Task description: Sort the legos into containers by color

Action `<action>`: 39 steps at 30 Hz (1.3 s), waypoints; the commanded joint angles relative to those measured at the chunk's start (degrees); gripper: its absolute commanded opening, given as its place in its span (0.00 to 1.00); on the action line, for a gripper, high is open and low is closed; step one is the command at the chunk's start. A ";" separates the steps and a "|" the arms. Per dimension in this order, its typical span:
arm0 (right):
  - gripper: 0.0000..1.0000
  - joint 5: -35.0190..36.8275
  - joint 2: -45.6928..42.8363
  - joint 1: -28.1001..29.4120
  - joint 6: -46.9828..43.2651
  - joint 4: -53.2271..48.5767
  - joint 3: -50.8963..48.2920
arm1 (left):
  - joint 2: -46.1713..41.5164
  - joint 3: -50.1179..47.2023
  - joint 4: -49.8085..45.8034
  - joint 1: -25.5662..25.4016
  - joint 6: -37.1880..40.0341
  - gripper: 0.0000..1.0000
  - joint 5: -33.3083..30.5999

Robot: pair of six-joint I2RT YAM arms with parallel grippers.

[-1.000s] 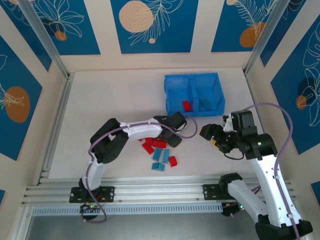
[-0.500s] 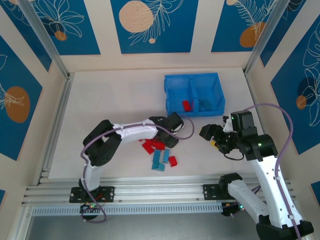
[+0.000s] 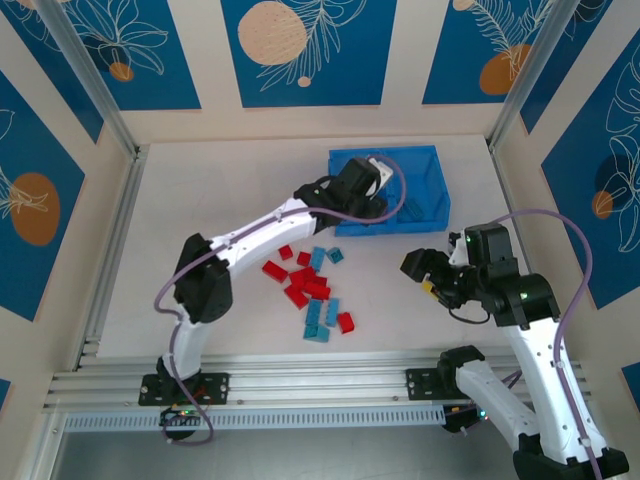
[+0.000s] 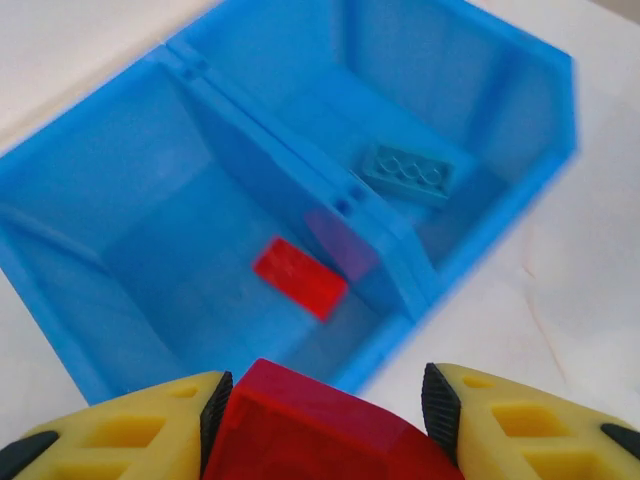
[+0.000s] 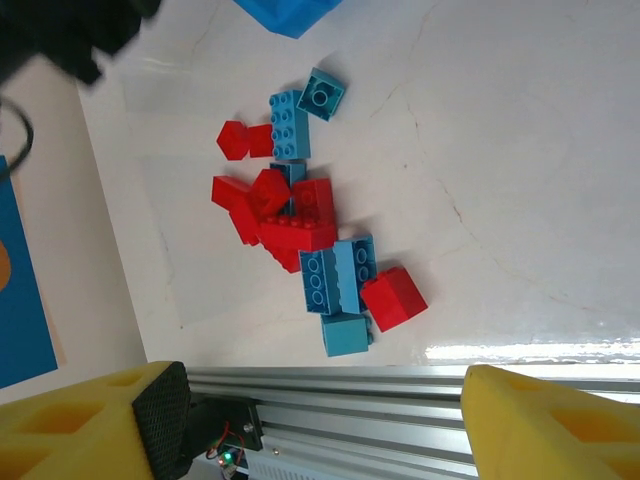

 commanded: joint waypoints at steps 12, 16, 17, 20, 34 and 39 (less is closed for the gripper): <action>0.74 1.15 -1.10 0.59 0.87 -2.96 4.55 | 22.52 26.89 -6.57 3.92 4.01 0.56 0.53; 0.74 1.11 -0.78 0.59 1.07 -2.57 4.60 | 19.63 25.16 -6.56 3.94 3.04 0.63 2.43; 0.74 1.02 -0.67 0.55 1.03 -2.44 4.58 | 18.45 24.13 -6.36 3.95 2.96 0.64 2.82; 0.74 0.82 -0.38 0.67 1.16 -2.09 4.30 | 13.54 19.12 -4.17 3.91 2.88 0.66 3.61; 0.74 9.16 11.46 12.48 -3.52 7.95 1.74 | -32.15 -24.05 6.42 3.93 11.02 0.65 11.26; 0.74 19.41 22.70 21.68 -12.27 18.82 0.69 | -52.84 -44.38 6.21 3.71 23.43 0.73 17.35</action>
